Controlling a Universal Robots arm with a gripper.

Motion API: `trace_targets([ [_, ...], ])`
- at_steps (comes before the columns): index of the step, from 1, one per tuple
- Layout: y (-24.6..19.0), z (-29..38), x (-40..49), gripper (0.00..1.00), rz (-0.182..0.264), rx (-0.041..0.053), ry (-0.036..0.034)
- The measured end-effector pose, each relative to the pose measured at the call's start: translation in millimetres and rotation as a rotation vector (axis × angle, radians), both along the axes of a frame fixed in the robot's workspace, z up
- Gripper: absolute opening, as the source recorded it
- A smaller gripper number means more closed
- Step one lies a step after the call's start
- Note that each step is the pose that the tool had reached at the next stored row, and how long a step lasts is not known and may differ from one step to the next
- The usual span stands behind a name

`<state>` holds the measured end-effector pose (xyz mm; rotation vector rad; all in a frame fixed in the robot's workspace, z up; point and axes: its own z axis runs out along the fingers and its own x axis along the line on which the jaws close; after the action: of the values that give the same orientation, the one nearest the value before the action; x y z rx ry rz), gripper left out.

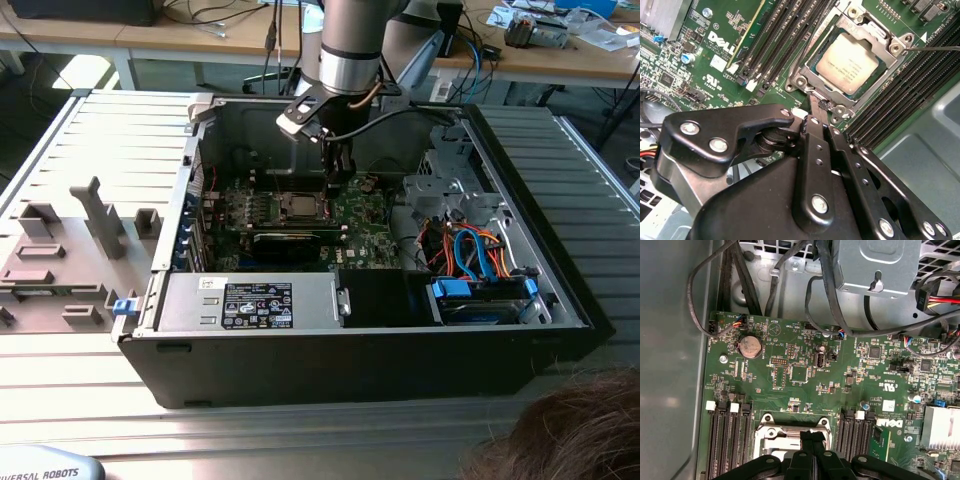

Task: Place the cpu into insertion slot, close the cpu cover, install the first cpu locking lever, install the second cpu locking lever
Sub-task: 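Close the cpu cover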

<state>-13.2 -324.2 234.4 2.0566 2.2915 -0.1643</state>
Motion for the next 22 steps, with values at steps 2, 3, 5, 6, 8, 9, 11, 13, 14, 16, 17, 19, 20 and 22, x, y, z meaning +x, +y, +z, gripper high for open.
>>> trace_targets([
  [2, 0.0, -0.3, 0.0, 0.11, 0.000, 0.0000, 0.0000],
  [3, 0.0, -0.4, 0.0, 0.11, 0.000, 0.0000, 0.0000],
  [5, 0.0, -0.9, 0.0, 0.11, 0.000, 0.0000, 0.0000],
  [6, 0.0, -1.1, 0.0, 0.11, 0.000, 0.0000, 0.0000],
  [8, 0.0, -1.4, -0.1, 0.11, 0.000, 0.0000, 0.0000],
  [9, 0.0, -1.6, -0.1, 0.11, 0.000, 0.0000, 0.0000],
  [11, 0.0, -2.0, -0.1, 0.11, 0.000, 0.0000, 0.0000],
  [13, 0.0, -2.5, -0.1, 0.11, 0.000, 0.0000, 0.0000],
  [14, 0.0, -2.7, -0.2, 0.11, 0.000, 0.0000, 0.0000],
  [16, 0.0, -3.1, -0.7, 0.11, 0.000, 0.0002, 0.0000],
  [17, 0.0, -3.3, -1.1, 0.11, 0.000, 0.0002, 0.0000],
  [19, 0.0, -3.7, -2.3, 0.11, 0.000, 0.0000, 0.0000],
  [20, 0.0, -3.8, -2.7, 0.11, 0.000, 0.0000, 0.0001],
  [22, 0.0, -4.5, -3.8, 0.11, 0.000, 0.0000, 0.0000],
])
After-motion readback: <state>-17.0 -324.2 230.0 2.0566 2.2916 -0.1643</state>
